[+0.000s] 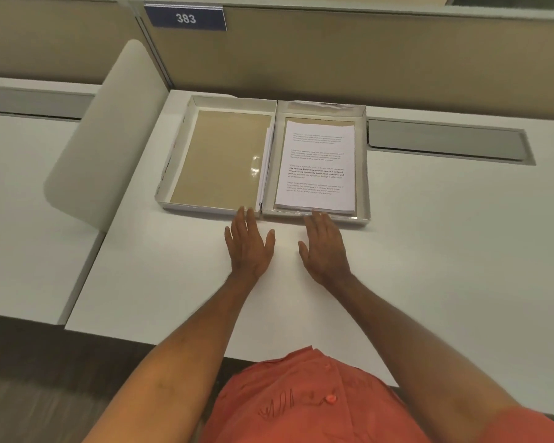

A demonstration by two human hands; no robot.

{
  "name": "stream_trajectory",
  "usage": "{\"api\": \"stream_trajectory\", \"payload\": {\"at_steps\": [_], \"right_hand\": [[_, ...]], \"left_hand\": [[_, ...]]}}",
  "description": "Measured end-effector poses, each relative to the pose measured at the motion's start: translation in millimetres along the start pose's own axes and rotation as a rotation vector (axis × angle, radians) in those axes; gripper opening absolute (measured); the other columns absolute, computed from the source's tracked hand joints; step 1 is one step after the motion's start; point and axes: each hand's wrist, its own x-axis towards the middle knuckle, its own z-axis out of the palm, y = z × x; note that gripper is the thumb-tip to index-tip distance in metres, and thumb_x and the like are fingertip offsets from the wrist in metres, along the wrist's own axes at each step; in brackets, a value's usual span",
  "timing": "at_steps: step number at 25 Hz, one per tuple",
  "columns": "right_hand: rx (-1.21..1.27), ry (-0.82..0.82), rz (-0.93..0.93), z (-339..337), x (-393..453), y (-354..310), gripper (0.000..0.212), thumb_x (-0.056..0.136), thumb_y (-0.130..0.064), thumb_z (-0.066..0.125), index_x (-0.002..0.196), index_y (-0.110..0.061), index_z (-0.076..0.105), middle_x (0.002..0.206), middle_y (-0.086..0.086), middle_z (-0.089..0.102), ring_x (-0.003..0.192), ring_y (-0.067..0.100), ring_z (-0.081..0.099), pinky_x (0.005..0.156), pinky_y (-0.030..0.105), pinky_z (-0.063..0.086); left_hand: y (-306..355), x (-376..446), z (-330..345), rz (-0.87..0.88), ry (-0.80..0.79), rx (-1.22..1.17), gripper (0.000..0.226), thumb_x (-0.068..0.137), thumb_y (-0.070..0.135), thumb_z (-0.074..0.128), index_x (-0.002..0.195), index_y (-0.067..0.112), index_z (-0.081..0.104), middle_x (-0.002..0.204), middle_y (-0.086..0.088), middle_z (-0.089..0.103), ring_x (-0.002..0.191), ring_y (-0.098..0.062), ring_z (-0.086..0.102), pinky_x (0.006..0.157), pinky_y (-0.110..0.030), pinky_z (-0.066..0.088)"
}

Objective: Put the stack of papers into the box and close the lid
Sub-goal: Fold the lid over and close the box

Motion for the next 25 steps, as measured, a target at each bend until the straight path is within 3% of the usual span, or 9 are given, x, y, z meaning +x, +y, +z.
{"api": "stream_trajectory", "payload": {"at_steps": [5, 8, 11, 15, 18, 20, 22, 23, 25], "right_hand": [[0.031, -0.029, -0.120, 5.1, 49.4, -47.8, 0.061, 0.102, -0.032, 0.053, 0.157, -0.010, 0.038, 0.168, 0.014, 0.032, 0.157, 0.036, 0.027, 0.127, 0.051, 0.025], [0.025, -0.038, -0.215, 14.2, 77.6, -68.3, 0.057, 0.099, -0.024, 0.058, 0.152, -0.007, 0.046, 0.162, 0.018, 0.042, 0.152, 0.040, 0.036, 0.123, 0.053, 0.034], [-0.006, 0.004, -0.324, 29.9, 98.3, -78.1, 0.042, 0.095, -0.005, 0.057, 0.137, -0.002, 0.060, 0.143, 0.020, 0.060, 0.136, 0.044, 0.052, 0.114, 0.054, 0.042], [0.010, 0.132, -0.372, 44.2, 118.2, -78.8, 0.028, 0.091, 0.005, 0.058, 0.110, -0.007, 0.074, 0.113, 0.013, 0.073, 0.110, 0.040, 0.064, 0.103, 0.049, 0.047], [0.042, 0.123, -0.365, 47.7, 127.2, -78.9, 0.033, 0.084, 0.007, 0.059, 0.104, -0.013, 0.077, 0.102, 0.005, 0.074, 0.105, 0.034, 0.063, 0.112, 0.050, 0.041], [0.080, 0.077, -0.339, 46.5, 129.5, -78.6, 0.038, 0.080, 0.008, 0.058, 0.104, -0.015, 0.077, 0.104, 0.001, 0.073, 0.107, 0.031, 0.062, 0.120, 0.052, 0.033], [0.155, 0.048, -0.310, 42.9, 131.4, -76.6, 0.039, 0.079, 0.011, 0.059, 0.104, -0.014, 0.076, 0.106, 0.001, 0.074, 0.105, 0.030, 0.060, 0.120, 0.049, 0.034], [0.208, 0.045, -0.300, 40.3, 131.6, -74.8, 0.037, 0.081, 0.013, 0.061, 0.102, -0.012, 0.077, 0.106, 0.002, 0.075, 0.102, 0.031, 0.060, 0.114, 0.047, 0.041], [0.319, 0.033, -0.288, 32.8, 131.1, -71.4, 0.028, 0.086, 0.010, 0.065, 0.102, -0.009, 0.077, 0.108, 0.005, 0.076, 0.101, 0.034, 0.062, 0.099, 0.044, 0.050]], "left_hand": [[-27.9, 29.4, -10.6, -0.311, 0.100, -0.233, 0.074, 0.102, 0.044, 0.051, 0.161, 0.011, 0.020, 0.168, -0.012, 0.020, 0.153, -0.033, 0.028, 0.122, -0.051, 0.026], [-38.0, 56.6, -16.0, -0.547, 0.134, -0.568, 0.077, 0.103, 0.043, 0.053, 0.162, 0.011, 0.015, 0.164, -0.012, 0.022, 0.144, -0.035, 0.041, 0.114, -0.045, 0.038], [-44.0, 84.3, -20.6, -0.742, 0.232, -0.915, 0.080, 0.099, 0.036, 0.061, 0.161, 0.013, 0.015, 0.155, -0.015, 0.030, 0.136, -0.035, 0.048, 0.102, -0.035, 0.043], [-43.1, 105.5, -18.0, -0.855, 0.323, -1.126, 0.088, 0.090, 0.014, 0.071, 0.156, 0.020, 0.013, 0.143, -0.014, 0.043, 0.121, -0.035, 0.059, 0.103, -0.051, 0.055], [-44.2, 109.8, -16.0, -0.973, 0.337, -1.292, 0.086, 0.091, 0.003, 0.065, 0.156, 0.021, 0.011, 0.138, -0.011, 0.055, 0.104, -0.026, 0.065, 0.101, -0.043, 0.056], [-48.5, 112.0, -20.0, -1.014, 0.293, -1.420, 0.071, 0.094, 0.001, 0.060, 0.154, 0.015, 0.024, 0.135, -0.011, 0.060, 0.101, -0.025, 0.063, 0.094, -0.039, 0.058], [-53.0, 115.1, -29.5, -1.048, 0.223, -1.522, 0.047, 0.095, 0.000, 0.057, 0.140, 0.008, 0.049, 0.122, -0.012, 0.064, 0.103, -0.027, 0.062, 0.082, -0.038, 0.059], [-54.2, 115.7, -35.5, -1.072, 0.186, -1.580, 0.034, 0.094, 0.000, 0.056, 0.127, 0.006, 0.059, 0.113, -0.011, 0.064, 0.100, -0.028, 0.062, 0.076, -0.038, 0.059], [-51.0, 113.4, -48.7, -1.072, 0.136, -1.715, 0.020, 0.093, -0.002, 0.053, 0.110, 0.008, 0.060, 0.104, -0.010, 0.061, 0.094, -0.030, 0.063, 0.073, -0.043, 0.058]]}}
